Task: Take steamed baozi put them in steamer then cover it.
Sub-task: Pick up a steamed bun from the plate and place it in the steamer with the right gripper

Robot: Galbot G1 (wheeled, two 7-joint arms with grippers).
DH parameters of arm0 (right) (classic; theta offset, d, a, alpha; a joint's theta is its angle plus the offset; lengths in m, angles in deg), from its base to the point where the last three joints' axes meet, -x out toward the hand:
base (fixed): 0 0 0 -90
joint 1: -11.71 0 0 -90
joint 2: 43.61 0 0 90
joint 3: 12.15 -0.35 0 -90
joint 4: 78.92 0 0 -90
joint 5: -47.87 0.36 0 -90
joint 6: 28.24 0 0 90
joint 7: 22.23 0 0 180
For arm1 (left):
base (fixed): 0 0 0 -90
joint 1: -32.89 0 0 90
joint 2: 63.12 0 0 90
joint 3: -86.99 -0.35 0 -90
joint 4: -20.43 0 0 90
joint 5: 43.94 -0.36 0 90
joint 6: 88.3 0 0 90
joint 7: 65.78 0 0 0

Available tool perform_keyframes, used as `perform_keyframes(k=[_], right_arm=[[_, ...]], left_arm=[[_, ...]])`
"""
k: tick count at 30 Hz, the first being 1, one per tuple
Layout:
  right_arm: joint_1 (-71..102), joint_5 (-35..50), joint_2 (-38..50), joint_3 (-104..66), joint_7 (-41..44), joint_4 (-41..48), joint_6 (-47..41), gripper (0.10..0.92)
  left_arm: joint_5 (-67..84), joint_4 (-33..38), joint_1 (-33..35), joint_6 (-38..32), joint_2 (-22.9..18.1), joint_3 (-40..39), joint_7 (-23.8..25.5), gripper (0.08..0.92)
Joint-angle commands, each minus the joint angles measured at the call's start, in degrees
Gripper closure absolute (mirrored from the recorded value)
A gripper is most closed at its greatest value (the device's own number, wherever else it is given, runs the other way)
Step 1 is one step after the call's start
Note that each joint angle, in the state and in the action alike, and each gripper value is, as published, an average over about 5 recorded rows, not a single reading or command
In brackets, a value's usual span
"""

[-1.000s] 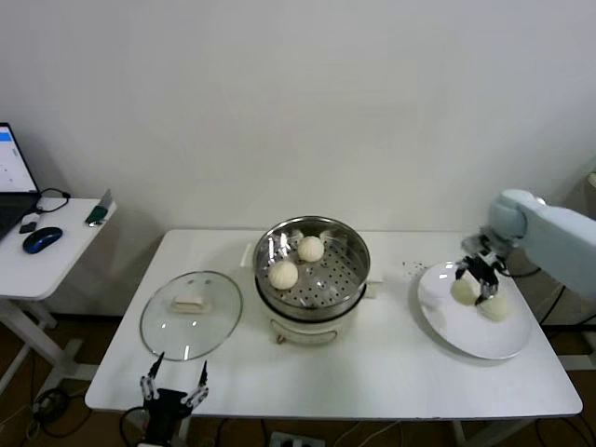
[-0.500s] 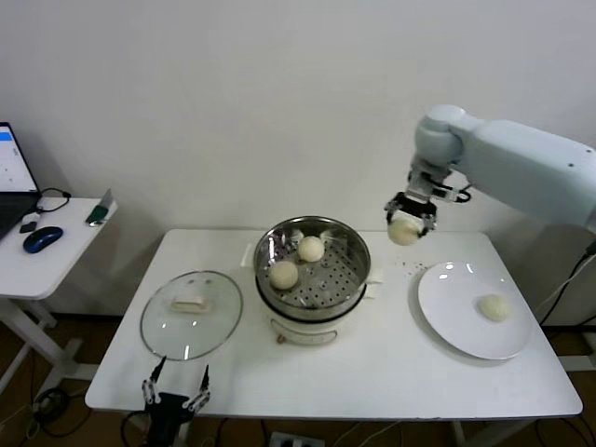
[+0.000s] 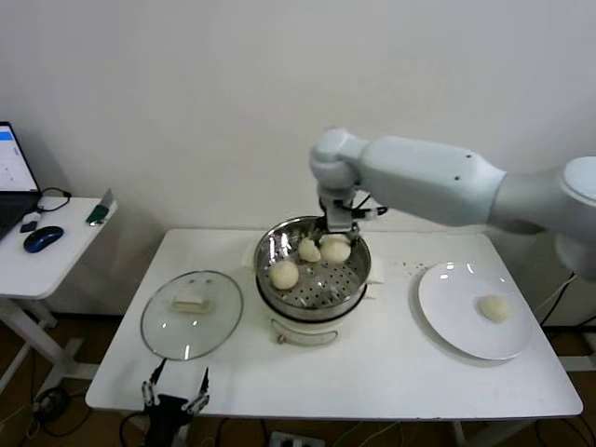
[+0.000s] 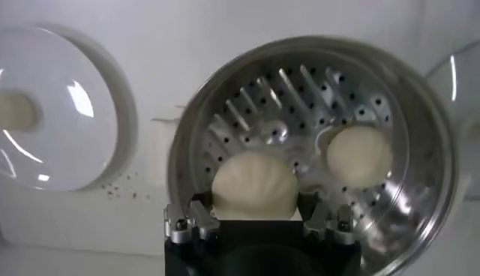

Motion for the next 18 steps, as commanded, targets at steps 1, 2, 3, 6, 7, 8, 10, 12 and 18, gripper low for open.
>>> perform_keyframes(k=[1, 2, 3, 6, 7, 8, 10, 12, 18], right_arm=[[4.01, -2.44, -5.67, 2.18, -0.51, -2.12, 1.98, 0.296], [4.18, -2.42, -5.54, 2.52, -0.49, -2.28, 1.98, 0.296], [4.28, -2.38, -5.38, 2.87, -0.47, -2.45, 1.95, 0.296], [4.41, -2.12, -4.73, 3.8, -0.44, -3.0, 1.87, 0.296], [4.42, -2.01, -4.54, 4.04, -0.44, -3.11, 1.8, 0.296], [4.46, -1.95, -4.37, 4.2, -0.45, -3.18, 1.75, 0.296], [4.57, -2.02, -4.15, 4.31, -0.45, -3.21, 1.71, 0.296], [4.66, -2.14, -3.98, 4.31, -0.46, -3.31, 1.7, 0.296], [4.96, -2.19, -3.51, 4.23, -0.8, -4.04, 1.08, 0.279]], left_arm=[[0.97, -0.32, -0.15, 0.16, 0.73, 0.2, 0.16, 0.177], [1.09, -0.38, -0.23, 0.19, 0.84, 0.25, 0.16, 0.177], [1.19, -0.42, -0.31, 0.22, 0.92, 0.3, 0.16, 0.177], [1.42, -0.61, -0.55, 0.26, 1.08, 0.36, 0.14, 0.177], [1.47, -0.7, -0.61, 0.25, 1.08, 0.36, 0.14, 0.177], [1.51, -0.81, -0.66, 0.23, 1.08, 0.36, 0.13, 0.177], [1.52, -1.02, -0.73, 0.18, 1.04, 0.31, 0.12, 0.177], [1.51, -1.17, -0.76, 0.15, 1.02, 0.24, 0.11, 0.177], [1.43, -1.29, -0.84, 0.11, 0.87, 0.14, 0.1, 0.177]])
